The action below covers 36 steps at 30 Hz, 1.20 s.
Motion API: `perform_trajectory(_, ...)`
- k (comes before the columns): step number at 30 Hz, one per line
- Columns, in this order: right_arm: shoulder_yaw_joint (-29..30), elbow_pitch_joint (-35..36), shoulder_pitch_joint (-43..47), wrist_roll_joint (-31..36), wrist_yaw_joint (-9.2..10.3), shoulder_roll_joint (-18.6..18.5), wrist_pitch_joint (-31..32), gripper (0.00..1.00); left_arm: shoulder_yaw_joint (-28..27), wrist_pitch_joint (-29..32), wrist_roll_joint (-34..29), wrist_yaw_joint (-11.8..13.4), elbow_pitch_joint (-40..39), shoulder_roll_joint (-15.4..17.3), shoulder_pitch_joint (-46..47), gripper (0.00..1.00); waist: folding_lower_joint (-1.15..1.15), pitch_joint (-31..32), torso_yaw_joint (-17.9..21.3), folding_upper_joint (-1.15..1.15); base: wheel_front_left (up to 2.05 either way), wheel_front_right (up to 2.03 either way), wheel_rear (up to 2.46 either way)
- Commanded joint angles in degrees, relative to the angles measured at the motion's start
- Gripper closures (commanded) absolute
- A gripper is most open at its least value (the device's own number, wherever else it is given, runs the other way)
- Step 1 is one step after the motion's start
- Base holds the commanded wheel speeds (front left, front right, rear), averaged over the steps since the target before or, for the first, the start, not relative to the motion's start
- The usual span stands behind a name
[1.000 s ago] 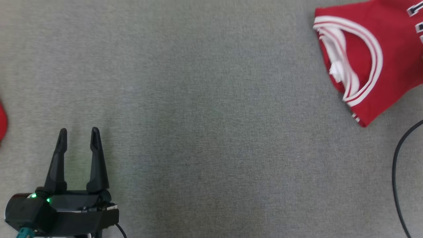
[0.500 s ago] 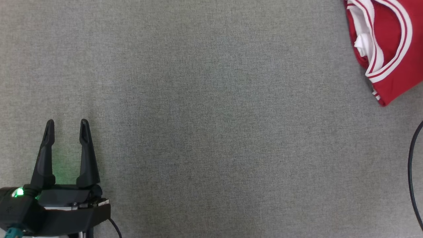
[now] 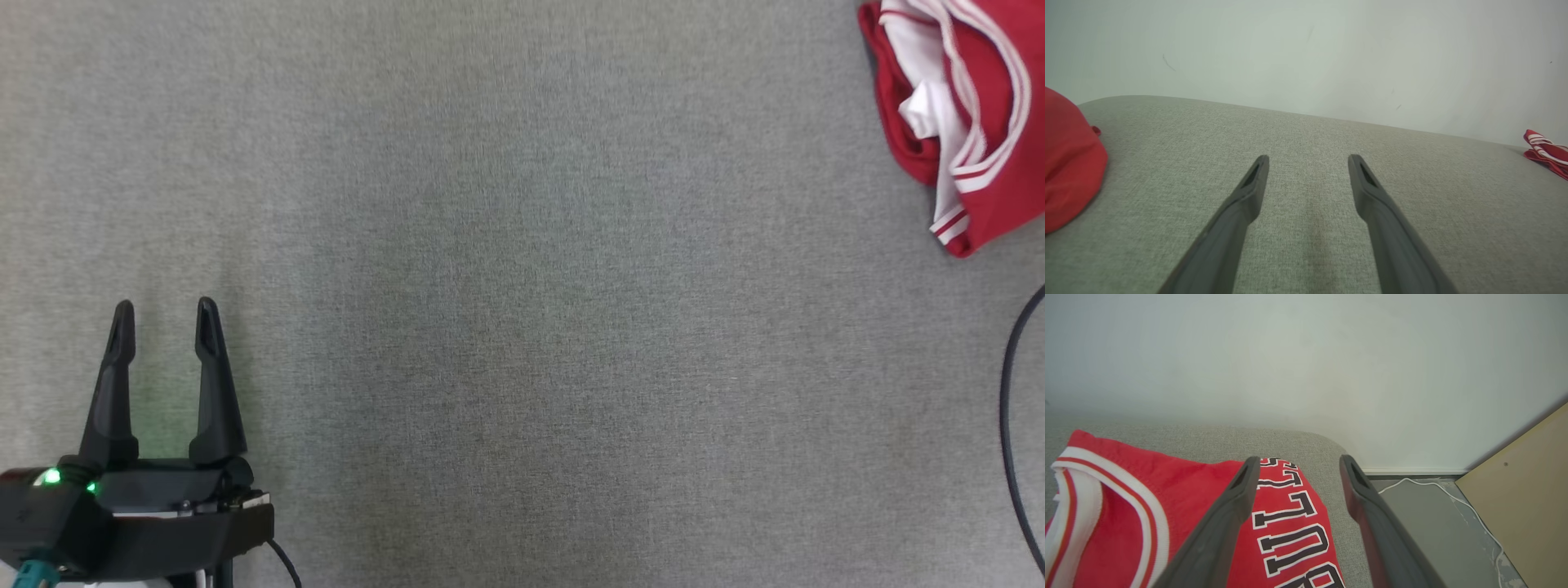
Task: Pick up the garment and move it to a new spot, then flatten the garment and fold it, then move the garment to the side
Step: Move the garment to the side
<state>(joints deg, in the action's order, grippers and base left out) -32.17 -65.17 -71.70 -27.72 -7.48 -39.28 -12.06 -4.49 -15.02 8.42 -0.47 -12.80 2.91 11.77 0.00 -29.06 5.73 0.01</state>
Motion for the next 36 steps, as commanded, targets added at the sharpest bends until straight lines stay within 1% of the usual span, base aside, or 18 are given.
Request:
perform_trajectory(1,-0.16,0.32,-0.87,0.29,-0.03,0.49,-0.66,0.00,0.01,-0.21,0.31,-0.03,0.42,-0.01,-0.54,0.00,0.00,1.26,-0.22,-0.01,0.00,0.00,0.00)
perform_trajectory(4,0.22,1.61,0.15,-0.64,-0.03,2.30,-2.10,0.00,-0.10,-0.21,1.17,0.22,1.35,0.00,-1.44,0.00,0.00,3.75,-0.42,-0.01,0.00,0.00,0.00)
perform_trajectory(7,1.11,4.48,1.93,-1.73,-0.03,3.00,-2.94,0.00,0.08,-0.21,1.74,0.26,2.64,0.02,-2.21,0.00,0.00,6.41,-0.75,-0.01,0.00,0.00,0.00)
perform_trajectory(11,3.76,11.60,5.83,-2.17,-0.03,4.19,-3.17,0.00,0.37,-0.21,2.31,0.48,4.16,0.01,-3.31,0.00,0.00,9.76,-1.25,-0.01,0.00,0.00,0.00)
perform_trajectory(15,9.53,19.97,13.21,-0.76,-0.03,6.54,-3.14,0.00,0.46,-0.21,2.75,0.56,5.45,-0.02,-4.46,0.00,0.00,12.87,-1.17,-0.01,0.00,0.00,0.00)
perform_trajectory(23,17.84,35.06,30.35,5.52,-0.03,13.58,-3.17,0.00,1.35,-0.21,4.00,1.35,6.96,0.00,-6.55,0.00,0.00,18.87,-1.51,-0.01,0.00,0.00,0.00)
perform_trajectory(31,22.35,46.34,45.99,11.56,-0.03,19.68,-3.05,0.00,3.29,-0.21,4.88,2.33,7.87,0.00,-9.05,0.00,0.00,23.29,-2.30,-0.01,0.00,0.00,0.00)
perform_trajectory(33,22.91,48.91,49.38,12.41,-0.03,21.38,-3.05,0.00,3.42,-0.21,5.01,2.41,8.07,0.00,-9.97,0.00,0.00,24.16,-2.44,-0.01,0.00,0.00,0.00)
perform_trajectory(36,22.63,52.37,54.06,13.74,-0.03,22.90,-3.05,0.00,3.18,-0.21,5.18,2.54,8.24,0.00,-10.62,0.00,0.00,25.27,-2.56,-0.01,0.00,0.00,0.00)
